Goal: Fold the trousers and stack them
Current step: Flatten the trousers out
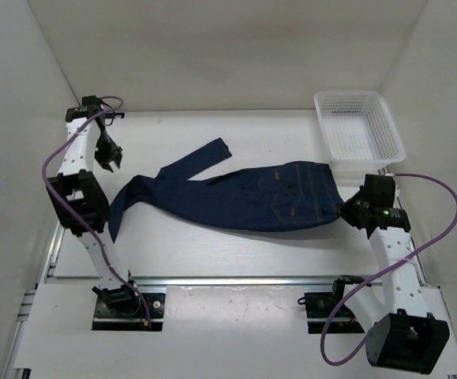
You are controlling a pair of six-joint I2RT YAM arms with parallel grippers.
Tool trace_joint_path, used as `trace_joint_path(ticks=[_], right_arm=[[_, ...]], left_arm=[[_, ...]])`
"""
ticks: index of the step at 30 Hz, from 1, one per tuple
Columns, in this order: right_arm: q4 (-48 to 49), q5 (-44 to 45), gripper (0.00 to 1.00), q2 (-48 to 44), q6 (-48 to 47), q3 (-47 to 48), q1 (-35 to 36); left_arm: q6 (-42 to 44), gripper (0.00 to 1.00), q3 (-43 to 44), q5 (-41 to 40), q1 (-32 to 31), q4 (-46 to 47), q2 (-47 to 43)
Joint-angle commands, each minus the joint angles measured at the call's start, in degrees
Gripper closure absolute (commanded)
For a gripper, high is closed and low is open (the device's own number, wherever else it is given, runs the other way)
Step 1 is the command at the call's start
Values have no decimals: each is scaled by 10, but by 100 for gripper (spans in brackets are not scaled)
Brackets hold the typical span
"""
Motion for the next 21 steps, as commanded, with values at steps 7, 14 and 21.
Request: trace_joint_path(ticks=[7, 14, 21], right_arm=[[11, -6, 100, 22, -22, 27, -3], [23, -22, 100, 33, -22, 27, -3], [28, -28, 100, 33, -22, 21, -3]], left_arm=[[-1, 28, -285, -12, 4, 78, -262], [-1, 0, -350, -50, -2, 132, -211], [-31, 45, -297, -98, -2, 120, -101]])
